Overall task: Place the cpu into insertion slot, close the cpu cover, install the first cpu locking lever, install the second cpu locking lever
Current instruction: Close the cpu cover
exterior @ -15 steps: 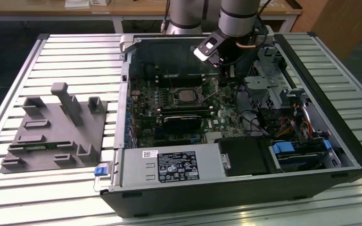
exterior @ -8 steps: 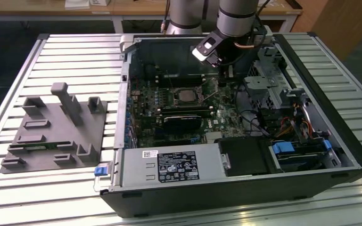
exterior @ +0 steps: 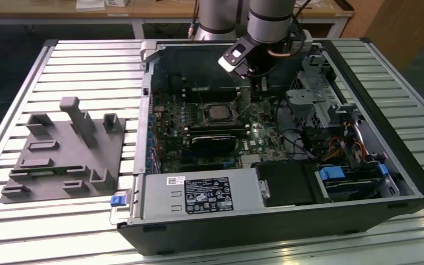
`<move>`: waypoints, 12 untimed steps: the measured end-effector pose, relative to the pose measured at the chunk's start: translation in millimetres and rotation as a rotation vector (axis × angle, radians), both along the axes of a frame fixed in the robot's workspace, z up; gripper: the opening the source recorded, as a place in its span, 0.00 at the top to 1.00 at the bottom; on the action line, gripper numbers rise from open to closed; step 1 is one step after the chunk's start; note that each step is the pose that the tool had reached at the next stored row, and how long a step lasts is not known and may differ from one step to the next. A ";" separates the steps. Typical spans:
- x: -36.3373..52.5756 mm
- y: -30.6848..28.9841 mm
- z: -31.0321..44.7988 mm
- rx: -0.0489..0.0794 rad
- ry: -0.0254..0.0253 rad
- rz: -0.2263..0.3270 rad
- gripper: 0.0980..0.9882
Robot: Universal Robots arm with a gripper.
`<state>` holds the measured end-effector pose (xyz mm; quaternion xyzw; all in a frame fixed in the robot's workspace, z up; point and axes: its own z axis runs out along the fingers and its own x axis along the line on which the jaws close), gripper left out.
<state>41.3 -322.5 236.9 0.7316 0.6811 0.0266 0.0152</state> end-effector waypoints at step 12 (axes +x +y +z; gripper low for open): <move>-31.3 0.0 0.0 0.000 -0.0050 0.000 0.99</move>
